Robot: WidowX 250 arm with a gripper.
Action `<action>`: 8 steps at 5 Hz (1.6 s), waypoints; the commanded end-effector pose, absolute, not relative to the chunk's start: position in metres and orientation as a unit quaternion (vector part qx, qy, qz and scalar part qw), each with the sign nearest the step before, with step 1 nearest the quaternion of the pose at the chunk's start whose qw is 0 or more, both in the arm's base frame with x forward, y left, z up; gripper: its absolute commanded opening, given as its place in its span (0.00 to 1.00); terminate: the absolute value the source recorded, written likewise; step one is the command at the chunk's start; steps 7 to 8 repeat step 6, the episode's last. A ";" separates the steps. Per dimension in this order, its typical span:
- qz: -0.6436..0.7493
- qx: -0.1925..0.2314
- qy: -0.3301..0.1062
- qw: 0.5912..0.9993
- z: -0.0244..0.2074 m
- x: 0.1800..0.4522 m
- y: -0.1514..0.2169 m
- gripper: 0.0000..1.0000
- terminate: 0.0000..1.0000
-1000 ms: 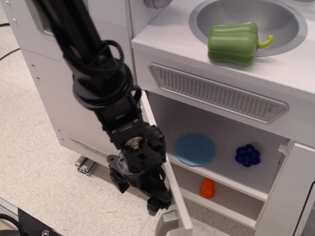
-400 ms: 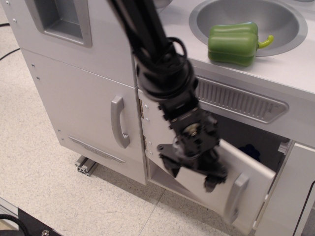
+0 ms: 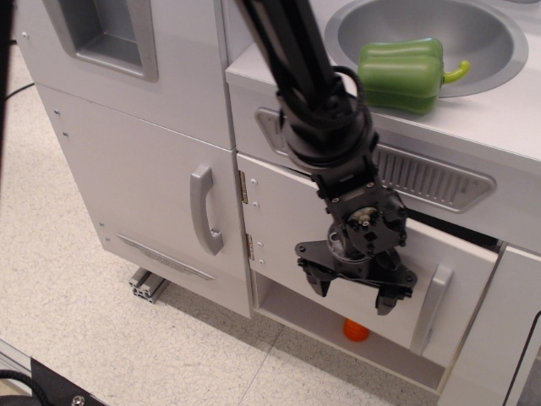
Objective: Close cabinet
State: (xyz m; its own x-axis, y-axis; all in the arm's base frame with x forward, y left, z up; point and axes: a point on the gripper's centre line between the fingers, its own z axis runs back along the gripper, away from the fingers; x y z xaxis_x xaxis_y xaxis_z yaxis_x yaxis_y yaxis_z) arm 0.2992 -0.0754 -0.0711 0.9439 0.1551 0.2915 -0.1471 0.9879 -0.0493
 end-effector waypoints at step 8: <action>0.049 -0.030 -0.147 0.987 -0.041 0.257 -0.049 1.00 1.00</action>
